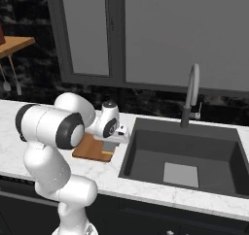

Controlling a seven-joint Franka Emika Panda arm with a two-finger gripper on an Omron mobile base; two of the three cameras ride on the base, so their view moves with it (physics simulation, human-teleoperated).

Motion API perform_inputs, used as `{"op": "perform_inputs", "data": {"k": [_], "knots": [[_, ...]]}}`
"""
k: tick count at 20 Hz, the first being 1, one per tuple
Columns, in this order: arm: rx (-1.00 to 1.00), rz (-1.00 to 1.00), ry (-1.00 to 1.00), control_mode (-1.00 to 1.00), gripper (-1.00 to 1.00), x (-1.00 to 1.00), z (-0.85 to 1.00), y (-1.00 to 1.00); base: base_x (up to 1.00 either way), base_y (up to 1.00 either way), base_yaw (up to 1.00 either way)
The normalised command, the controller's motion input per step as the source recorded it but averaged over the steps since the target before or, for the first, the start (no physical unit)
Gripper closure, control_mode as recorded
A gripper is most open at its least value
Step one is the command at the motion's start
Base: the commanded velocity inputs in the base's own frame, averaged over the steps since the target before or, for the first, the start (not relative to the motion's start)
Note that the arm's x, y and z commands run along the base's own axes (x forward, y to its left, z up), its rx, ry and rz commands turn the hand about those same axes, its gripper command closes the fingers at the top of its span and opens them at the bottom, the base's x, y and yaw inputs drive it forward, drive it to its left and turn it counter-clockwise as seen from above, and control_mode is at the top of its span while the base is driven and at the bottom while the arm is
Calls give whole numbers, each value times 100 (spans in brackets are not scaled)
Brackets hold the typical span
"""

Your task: Pick up the sponge from the counter and clean the cutting board by briefly scrubbing or pressing down on the cutting board. Once finished, release the sponge.

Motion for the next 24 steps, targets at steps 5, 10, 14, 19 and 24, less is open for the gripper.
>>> {"op": "perform_inputs", "data": {"k": [5, 10, 14, 19, 24], "knots": [[0, 0, 0, -100, 100, -86, -42, 1, 0, 0, 0], [0, 0, 0, -100, 100, -85, -44, 3, 0, 0, 0], [0, -1, 0, -100, 100, -53, -20, 2, 0, 0, 0], [0, -1, 0, -100, 100, 11, 26, 0, 0, 0, 0], [0, 0, 0, -100, 100, 60, 41, 17, 0, 0, 0]]}}
